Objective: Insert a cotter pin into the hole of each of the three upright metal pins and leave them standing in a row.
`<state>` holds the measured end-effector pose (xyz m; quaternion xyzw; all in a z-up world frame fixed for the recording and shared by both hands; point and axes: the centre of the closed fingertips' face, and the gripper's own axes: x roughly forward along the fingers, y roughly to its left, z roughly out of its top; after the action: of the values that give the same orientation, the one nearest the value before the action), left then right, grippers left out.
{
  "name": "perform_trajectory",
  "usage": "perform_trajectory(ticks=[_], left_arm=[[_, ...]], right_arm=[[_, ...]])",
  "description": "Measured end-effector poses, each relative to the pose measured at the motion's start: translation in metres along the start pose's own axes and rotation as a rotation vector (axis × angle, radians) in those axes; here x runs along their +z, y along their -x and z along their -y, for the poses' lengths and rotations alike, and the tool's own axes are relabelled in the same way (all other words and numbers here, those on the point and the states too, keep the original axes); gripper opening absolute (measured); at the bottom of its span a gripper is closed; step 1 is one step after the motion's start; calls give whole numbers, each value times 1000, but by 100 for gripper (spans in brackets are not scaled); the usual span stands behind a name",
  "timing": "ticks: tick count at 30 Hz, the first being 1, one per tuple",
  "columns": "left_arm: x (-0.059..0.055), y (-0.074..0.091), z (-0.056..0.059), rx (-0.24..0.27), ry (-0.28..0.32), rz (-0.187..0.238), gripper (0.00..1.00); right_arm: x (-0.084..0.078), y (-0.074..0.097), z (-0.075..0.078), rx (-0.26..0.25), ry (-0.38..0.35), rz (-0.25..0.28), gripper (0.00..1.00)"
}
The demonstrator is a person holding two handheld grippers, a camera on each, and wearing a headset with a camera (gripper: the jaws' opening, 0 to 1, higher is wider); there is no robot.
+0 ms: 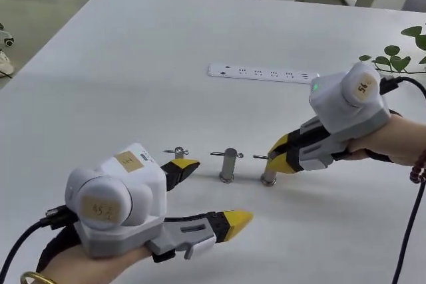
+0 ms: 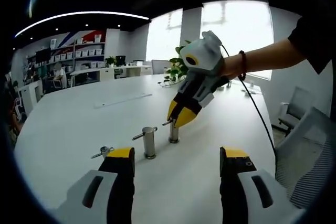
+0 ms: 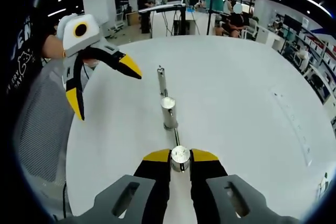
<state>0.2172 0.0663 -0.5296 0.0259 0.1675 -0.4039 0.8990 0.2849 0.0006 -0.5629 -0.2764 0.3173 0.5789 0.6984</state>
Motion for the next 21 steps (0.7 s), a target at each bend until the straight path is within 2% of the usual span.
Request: perform_trajectory(ticks=[11,21], left_arm=[[3,5,-2,-1,5,7,63],[3,10,-3,11,-19,-4,62]], right_arm=[[-2,1,1,45,23,-11,8],[-3,1,1,54,29,-13,9]])
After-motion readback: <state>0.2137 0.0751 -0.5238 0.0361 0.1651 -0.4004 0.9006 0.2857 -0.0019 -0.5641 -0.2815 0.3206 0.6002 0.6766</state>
